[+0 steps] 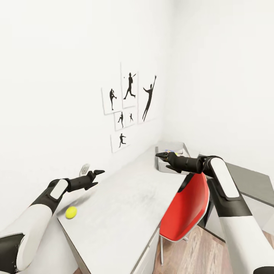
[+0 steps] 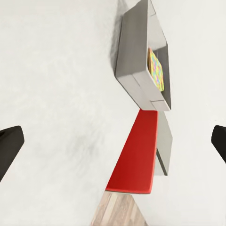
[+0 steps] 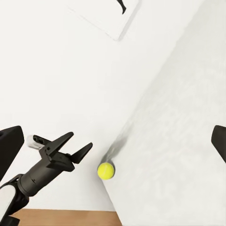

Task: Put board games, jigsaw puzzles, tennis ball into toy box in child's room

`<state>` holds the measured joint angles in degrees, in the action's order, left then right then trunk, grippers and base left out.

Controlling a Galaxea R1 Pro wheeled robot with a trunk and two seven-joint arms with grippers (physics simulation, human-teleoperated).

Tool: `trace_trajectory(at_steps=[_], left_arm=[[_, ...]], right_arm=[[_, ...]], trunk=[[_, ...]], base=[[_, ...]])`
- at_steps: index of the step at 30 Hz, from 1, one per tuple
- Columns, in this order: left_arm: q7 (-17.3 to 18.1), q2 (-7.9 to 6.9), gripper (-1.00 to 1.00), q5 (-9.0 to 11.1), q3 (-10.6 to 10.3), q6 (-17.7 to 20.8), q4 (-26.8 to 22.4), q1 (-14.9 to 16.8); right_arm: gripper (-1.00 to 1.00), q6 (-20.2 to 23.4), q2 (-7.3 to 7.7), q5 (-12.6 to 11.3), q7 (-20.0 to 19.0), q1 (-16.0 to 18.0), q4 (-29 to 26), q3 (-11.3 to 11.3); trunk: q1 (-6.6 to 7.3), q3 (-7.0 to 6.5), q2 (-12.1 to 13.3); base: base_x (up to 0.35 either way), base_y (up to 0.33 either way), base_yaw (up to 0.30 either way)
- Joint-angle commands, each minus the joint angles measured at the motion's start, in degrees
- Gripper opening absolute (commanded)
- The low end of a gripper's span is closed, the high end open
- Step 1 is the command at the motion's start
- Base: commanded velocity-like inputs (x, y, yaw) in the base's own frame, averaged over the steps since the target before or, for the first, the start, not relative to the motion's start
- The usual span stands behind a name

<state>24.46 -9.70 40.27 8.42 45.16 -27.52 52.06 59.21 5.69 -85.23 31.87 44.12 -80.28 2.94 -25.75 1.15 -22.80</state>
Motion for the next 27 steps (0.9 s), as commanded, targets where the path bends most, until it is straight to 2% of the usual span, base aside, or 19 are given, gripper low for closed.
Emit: trace_trajectory(at_steps=[1,11,14,16,18,20,21,27], left_arm=[[0.1,0.03,1.00,-0.1,0.3,0.4,0.0,0.1],[-0.1,-0.06,1.00,-0.8,0.1,-0.2,0.0,0.1],[-0.2,-0.51,1.00,-2.6,0.1,-1.8,0.0,0.0],[-0.2,-0.69,1.00,-4.5,0.1,-2.5,0.1,0.0],[-0.4,-0.81,1.00,-6.8,0.1,-3.0,0.1,0.0],[-1.3,-0.95,1.00,-10.3,0.1,-3.9,0.2,0.0],[-1.9,-0.98,1.00,-11.2,0.2,-4.3,0.3,0.0],[-7.4,-0.98,1.00,-12.7,0.2,-6.0,0.7,0.0]], right_arm=[[1.00,0.0,0.04,-0.6,0.6,0.1,0.0,0.1],[1.00,0.0,0.11,-0.6,0.6,0.1,-0.3,0.1],[1.00,0.0,0.11,-0.6,0.6,0.1,-0.5,0.1],[1.00,0.0,0.11,-0.6,0.6,0.1,-0.6,0.1],[1.00,0.1,0.11,-0.6,0.6,0.1,-0.7,0.1],[1.00,0.3,0.11,-0.6,0.7,0.2,-0.8,0.1],[1.00,0.3,0.11,-0.6,0.7,0.3,-0.8,0.1],[1.00,0.4,0.12,-0.6,0.6,0.4,-0.4,0.1]], trunk=[[-0.04,0.12,-0.1],[-0.04,0.12,-0.1],[-0.04,0.15,-0.1],[-0.04,0.23,-0.1],[-0.04,0.37,-0.1],[-0.04,0.54,-0.1],[-0.04,0.63,-0.1],[-0.04,1.18,-0.1]], base=[[0.000,0.000,-0.013],[0.000,0.000,-0.003],[0.000,0.000,0.000],[0.000,0.000,0.000],[0.000,0.000,0.000],[0.000,0.000,0.000],[0.000,0.000,0.000],[0.000,0.000,0.000]])
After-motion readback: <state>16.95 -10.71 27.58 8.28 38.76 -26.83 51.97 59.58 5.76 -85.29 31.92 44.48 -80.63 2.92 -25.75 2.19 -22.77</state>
